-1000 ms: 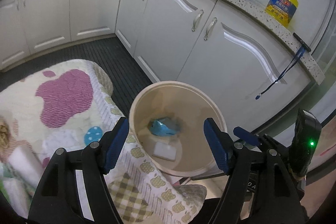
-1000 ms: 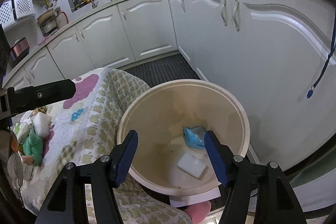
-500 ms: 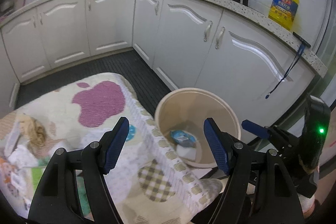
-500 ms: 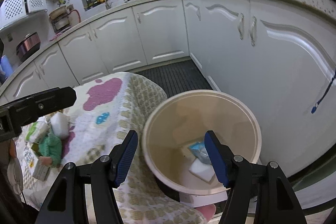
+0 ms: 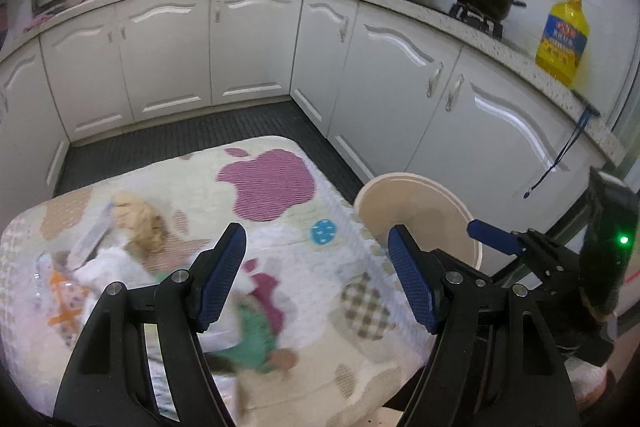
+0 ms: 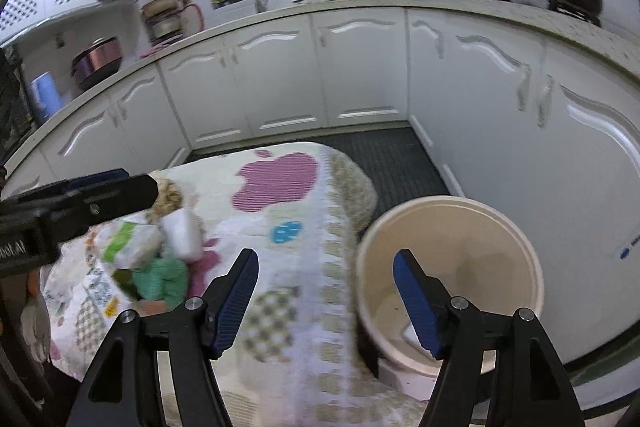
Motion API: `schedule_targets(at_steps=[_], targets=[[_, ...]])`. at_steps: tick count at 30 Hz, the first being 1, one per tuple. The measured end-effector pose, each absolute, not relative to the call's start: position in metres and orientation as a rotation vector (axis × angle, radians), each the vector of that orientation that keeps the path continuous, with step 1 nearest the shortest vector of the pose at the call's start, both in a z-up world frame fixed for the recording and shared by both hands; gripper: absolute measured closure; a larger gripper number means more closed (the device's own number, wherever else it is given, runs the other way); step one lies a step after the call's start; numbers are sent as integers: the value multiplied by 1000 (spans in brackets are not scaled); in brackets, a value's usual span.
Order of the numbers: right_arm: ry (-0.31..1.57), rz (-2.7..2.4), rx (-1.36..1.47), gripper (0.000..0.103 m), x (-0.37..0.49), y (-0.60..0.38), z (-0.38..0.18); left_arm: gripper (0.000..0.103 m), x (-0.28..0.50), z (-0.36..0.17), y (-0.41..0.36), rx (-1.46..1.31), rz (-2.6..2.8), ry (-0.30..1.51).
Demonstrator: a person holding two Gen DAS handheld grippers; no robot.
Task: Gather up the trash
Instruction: 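Return both tools from the bin to the trash pile on the table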
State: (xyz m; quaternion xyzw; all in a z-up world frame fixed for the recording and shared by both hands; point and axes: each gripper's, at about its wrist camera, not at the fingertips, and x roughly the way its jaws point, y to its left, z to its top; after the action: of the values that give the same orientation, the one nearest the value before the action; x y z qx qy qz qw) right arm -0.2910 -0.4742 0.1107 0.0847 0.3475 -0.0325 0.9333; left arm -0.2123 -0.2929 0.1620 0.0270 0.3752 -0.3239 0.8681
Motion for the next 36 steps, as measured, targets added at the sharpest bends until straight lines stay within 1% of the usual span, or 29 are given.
schedule_targets(at_steps=[2,8,15,22,33,34,35,36], targets=[[713,-33,169,32,-287,-462,113,30,-208,166,-270,33,-679,800],[726,70,166,31,-271,-427,113,30,-198,169,-209,-6,-642,842],[754,202,186,31,-244,-380,107,30,-186,154,-143,-50,-563,898],[803,331,124,31,-221,-339,100,30,-175,132,-105,-108,-511,974],[912,344,189,31,-187,-330,68,30,-144,104,-54,-198,-361,1013],[909,345,192,37,-186,-330,65,30,-141,102,-50,-208,-354,1016],[902,353,195,46,-186,-329,64,30,-138,100,-46,-219,-347,1022],[895,357,197,50,-186,-330,64,30,-136,96,-42,-234,-340,1029]])
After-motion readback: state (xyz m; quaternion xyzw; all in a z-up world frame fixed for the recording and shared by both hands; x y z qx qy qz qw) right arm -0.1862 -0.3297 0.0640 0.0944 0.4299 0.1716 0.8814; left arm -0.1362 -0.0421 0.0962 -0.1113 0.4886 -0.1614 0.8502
